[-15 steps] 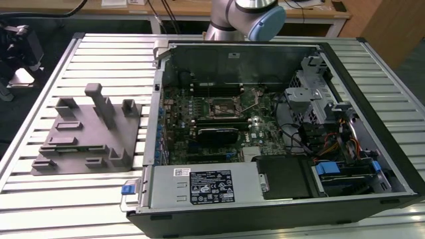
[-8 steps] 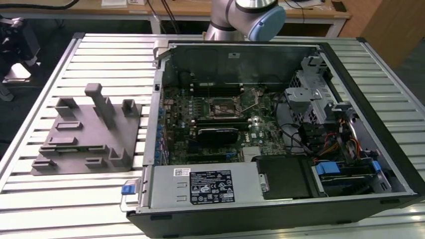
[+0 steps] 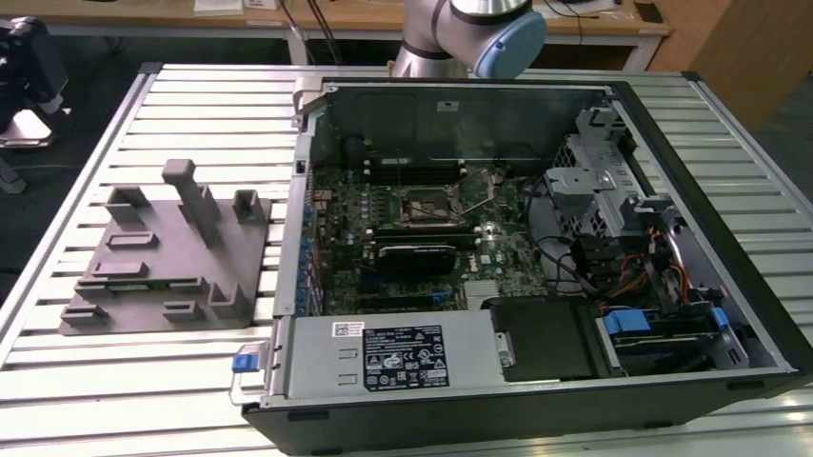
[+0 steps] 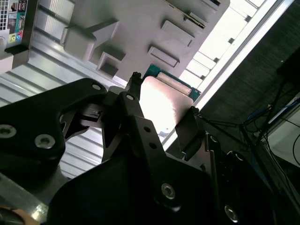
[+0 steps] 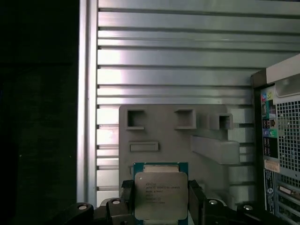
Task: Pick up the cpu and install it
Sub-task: 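Pick up the cpu and move it towards the insertion slot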
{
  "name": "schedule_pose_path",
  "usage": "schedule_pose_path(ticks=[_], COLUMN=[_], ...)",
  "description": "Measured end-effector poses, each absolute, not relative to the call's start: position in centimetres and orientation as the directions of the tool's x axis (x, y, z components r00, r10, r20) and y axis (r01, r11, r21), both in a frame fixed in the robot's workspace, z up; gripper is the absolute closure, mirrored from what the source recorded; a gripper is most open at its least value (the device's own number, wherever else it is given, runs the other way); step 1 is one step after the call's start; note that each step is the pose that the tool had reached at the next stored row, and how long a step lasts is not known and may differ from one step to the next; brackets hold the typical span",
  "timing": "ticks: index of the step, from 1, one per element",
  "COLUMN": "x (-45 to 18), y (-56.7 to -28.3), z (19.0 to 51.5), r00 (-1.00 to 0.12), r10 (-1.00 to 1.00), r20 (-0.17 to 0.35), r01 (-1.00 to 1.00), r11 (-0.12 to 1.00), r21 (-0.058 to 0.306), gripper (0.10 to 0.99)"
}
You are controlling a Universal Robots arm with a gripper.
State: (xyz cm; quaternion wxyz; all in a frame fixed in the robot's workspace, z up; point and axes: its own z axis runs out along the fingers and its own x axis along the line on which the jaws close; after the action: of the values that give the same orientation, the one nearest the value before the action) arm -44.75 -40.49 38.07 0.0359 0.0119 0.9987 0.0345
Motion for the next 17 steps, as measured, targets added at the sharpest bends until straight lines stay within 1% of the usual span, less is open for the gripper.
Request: schedule_pose_path(ticks=[13,17], x=[-44.8,-44.7], y=[-40.5,-40.5], z=[40.2,40.3], r00=[-0.996,-0.996], r10=[0.026,0.026], r20=[-0.080,-0.080], r01=[0.021,0.021], r11=[0.997,0.997], r21=[0.070,0.070], gripper=[0.545,0.545])
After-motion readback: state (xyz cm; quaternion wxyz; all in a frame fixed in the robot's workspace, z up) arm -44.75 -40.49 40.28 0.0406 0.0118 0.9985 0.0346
